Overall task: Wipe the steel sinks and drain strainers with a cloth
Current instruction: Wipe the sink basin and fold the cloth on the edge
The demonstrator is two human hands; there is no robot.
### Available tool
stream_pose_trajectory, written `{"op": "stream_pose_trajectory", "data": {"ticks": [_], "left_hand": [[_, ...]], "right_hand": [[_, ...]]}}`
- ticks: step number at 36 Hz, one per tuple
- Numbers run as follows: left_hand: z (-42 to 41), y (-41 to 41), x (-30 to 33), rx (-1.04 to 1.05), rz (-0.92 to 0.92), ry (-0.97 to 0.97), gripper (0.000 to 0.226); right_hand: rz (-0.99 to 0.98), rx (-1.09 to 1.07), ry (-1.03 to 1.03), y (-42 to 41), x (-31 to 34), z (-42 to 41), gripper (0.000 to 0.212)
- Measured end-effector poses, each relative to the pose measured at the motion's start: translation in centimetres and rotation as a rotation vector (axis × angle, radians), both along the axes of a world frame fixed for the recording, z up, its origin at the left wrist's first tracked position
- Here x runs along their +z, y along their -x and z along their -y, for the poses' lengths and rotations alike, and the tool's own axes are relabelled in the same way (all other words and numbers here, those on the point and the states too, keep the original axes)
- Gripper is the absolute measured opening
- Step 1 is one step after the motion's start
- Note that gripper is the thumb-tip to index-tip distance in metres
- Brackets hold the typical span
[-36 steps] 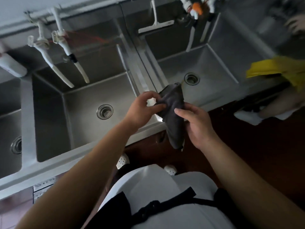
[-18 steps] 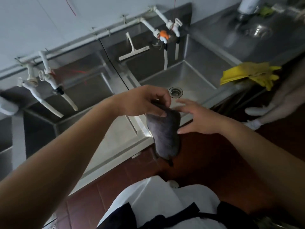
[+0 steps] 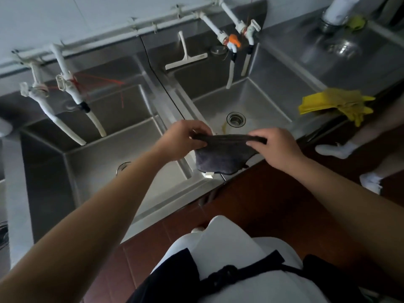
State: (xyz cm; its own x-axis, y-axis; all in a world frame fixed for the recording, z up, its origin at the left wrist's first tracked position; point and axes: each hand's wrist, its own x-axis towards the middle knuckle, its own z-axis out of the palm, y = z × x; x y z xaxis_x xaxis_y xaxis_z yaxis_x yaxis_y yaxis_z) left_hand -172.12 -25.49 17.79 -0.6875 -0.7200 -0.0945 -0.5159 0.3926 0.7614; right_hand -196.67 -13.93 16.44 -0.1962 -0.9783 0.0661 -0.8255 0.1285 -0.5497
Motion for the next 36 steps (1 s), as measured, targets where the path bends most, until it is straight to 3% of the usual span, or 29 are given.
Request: {"op": "stream_pose_trajectory", "data": {"ticks": [4, 7, 12, 14, 17, 22, 28, 32, 34, 36], "left_hand": [[-1.0, -0.8, -1.7, 0.085, -0.097, 0.186, 0.026], [-3.1, -2.1, -4.3, 0.095, -0.088, 0.171, 0.026], [-7.0, -3.4, -10.9, 0.023, 0.208, -0.017, 0.028], [-8.1, -3.9, -12.8, 0.028, 0.228, -0.056, 0.029], [-8.7, -4.7, -14.2, 0.075, 0.186, -0.043, 0.031], [-7.7, -4.8, -14.7, 0.175, 0.057, -0.134, 0.024], [-4.1, -2.5, -13.9, 0.39, -0.005, -0.228, 0.026], [-3.9, -1.6, -14.1, 0.413, 0.129, -0.051, 0.044], [-5.1, -1.8, -14.6, 0.28, 0.157, 0.134, 0.045], [-6.4, -2.4, -15.8, 0.072, 0.228, 0.178, 0.049]], "right_hand": [[-0.13, 0.035, 0.126, -1.2, -0.2, 0.6, 0.028], [-0.182, 0.073, 0.153, -2.1, -2.3, -1.1, 0.033], [-0.223, 0.044, -0.374, -4.2, -9.4, -4.7, 0.041], [-0.225, 0.042, -0.459, -4.8, -11.5, -5.5, 0.037], [-0.194, -0.004, -0.413, -5.1, -12.7, -6.4, 0.031], [0.05, -0.091, -0.309, -4.7, -12.3, -5.9, 0.024], [0.019, -0.295, -0.274, -4.4, -11.0, -1.3, 0.032], [-0.167, -0.288, -0.359, -6.0, -11.7, 0.5, 0.05], [-0.265, -0.187, -0.312, -6.8, -12.5, -0.2, 0.046], [-0.311, -0.008, -0.361, -7.2, -13.8, -1.5, 0.052]]}}
